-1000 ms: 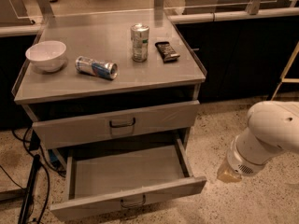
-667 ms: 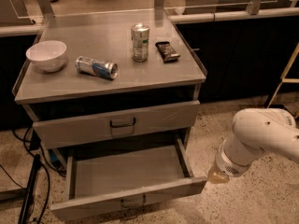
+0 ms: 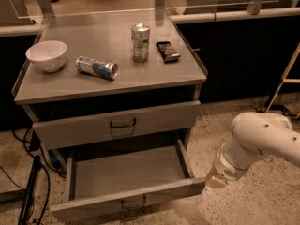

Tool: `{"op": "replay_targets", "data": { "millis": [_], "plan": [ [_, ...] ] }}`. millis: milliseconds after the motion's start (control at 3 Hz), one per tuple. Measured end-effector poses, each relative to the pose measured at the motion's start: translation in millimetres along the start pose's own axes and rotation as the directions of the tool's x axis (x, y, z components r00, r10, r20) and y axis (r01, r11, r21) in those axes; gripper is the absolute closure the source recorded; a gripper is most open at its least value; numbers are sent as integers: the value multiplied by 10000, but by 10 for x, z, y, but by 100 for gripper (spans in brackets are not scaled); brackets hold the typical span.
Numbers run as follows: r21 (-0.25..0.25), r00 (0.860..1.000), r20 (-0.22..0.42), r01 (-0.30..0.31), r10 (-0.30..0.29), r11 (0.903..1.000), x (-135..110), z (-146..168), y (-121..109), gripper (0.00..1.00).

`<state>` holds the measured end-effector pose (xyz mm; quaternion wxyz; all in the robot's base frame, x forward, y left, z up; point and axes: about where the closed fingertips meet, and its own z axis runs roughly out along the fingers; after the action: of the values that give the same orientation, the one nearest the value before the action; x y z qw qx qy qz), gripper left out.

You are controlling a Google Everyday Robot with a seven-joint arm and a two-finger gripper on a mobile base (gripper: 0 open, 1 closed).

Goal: Close middle drawer

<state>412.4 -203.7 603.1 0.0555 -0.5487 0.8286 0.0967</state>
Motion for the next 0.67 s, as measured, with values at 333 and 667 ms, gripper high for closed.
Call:
{"op": "replay_targets", "data": {
  "millis": [333, 667],
  "plan": [
    [-672, 10000, 18, -64, 65, 9977, -19, 504, 78, 100],
    [-1323, 9992, 283, -258, 297, 9909, -123, 1281, 102, 100]
  ]
}}
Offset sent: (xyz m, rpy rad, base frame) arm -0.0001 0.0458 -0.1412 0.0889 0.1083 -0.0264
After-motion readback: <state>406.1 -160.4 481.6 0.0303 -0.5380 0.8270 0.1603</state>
